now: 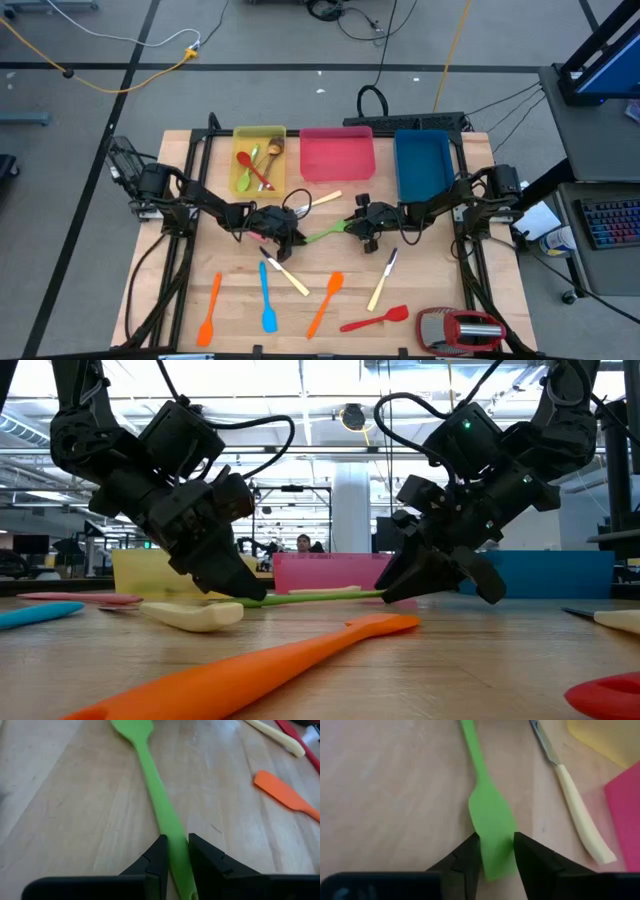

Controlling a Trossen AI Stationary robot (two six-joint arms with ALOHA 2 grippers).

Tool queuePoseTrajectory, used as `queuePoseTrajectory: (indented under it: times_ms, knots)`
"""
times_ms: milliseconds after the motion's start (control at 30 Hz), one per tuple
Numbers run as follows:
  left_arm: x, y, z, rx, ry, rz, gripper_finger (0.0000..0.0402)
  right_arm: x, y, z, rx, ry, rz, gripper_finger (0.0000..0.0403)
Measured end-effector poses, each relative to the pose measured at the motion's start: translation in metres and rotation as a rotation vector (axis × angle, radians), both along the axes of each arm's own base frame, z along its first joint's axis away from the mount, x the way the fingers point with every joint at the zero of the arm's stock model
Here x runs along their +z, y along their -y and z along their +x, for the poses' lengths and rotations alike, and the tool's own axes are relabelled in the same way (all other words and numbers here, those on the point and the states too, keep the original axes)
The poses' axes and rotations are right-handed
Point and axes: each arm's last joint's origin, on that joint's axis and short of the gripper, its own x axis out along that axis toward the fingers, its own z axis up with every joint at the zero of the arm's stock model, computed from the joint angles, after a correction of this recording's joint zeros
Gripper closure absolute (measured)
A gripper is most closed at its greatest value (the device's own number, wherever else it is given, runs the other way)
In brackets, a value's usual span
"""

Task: Pick & Place Kitchen Items
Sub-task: Put the green spatula into the red bin

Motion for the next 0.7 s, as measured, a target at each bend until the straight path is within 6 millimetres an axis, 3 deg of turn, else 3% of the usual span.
queuePoseTrajectory:
  times_ms: [300, 700]
  knots:
    - [0.0014, 0.0002, 0.0007, 0.001, 0.011, -0.003, 0.0337, 0.0017, -0.0013, 0.0012, 0.029, 0.014, -0.049, 0.0392]
    - [0.0083, 0.0004, 0.0053, 0.0, 0.1, 0.004, 0.0336, 0.0032, -0.0093, 0.0021, 0.068, 0.028, -0.066, 0.0397]
